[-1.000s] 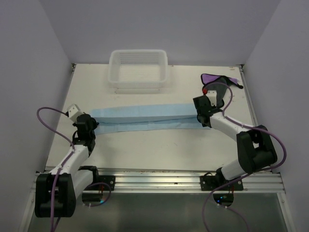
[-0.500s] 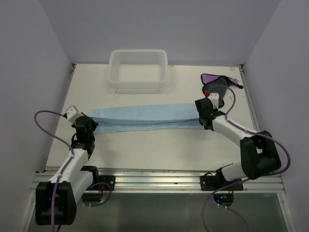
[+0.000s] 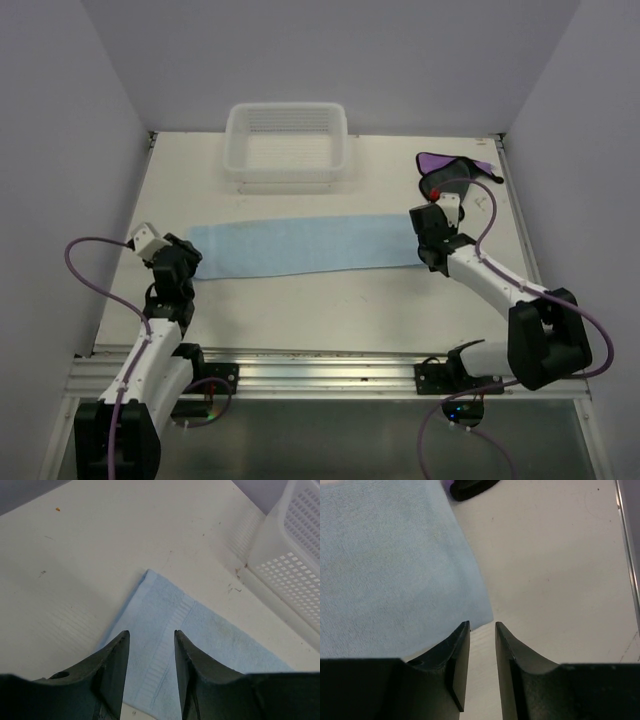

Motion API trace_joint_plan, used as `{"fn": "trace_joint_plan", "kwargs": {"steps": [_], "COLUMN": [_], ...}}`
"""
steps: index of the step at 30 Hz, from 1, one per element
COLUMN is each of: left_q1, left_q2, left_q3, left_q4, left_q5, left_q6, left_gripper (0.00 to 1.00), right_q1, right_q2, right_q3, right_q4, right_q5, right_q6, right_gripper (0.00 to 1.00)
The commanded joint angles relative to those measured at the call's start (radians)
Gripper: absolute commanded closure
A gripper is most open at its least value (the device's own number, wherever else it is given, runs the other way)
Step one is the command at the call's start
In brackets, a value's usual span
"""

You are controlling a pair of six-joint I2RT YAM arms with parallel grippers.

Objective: Roll the towels
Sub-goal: Fold the towel

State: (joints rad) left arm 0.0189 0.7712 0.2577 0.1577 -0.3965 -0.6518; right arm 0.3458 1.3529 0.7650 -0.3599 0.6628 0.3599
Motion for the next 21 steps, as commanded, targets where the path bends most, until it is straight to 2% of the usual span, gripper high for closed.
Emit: {"fn": "trace_joint_plan", "kwargs": {"steps": [1, 7, 11, 17, 21], "left_q1": [0.007, 0.009, 0.007, 0.007, 0.007], "left_q2": [-0.019, 0.005, 0.072, 0.128, 0.142], "left_q3": [0.017, 0.072, 0.110, 0.242, 0.362], "left_q4": [-0.024, -0.023, 0.014, -0.033, -0.092], "left_q5": [-0.010, 0.037, 0.103, 0.208, 0.263], "left_q6": [-0.019, -0.026, -0.034, -0.031, -0.025], "left_gripper": [0.55, 0.54, 0.55, 0.54, 0.52], "right_q1": [-0.004, -0.004, -0.007, -0.068, -0.203], "right_q2": [-0.072, -0.165, -0.164, -0.078, -0.023], "right_q3": [-0.006, -0.004, 0.017, 0.054, 0.045], "right_q4": [-0.037, -0.060, -0.056, -0.033, -0.001], "right_q5": [0.011, -0.029, -0.097, -0.214, -0.336], "right_q6": [0.017, 0.056, 0.099, 0.189, 0.234], "right_gripper": [0.68, 0.55, 0.47, 0.46, 0.46]}}
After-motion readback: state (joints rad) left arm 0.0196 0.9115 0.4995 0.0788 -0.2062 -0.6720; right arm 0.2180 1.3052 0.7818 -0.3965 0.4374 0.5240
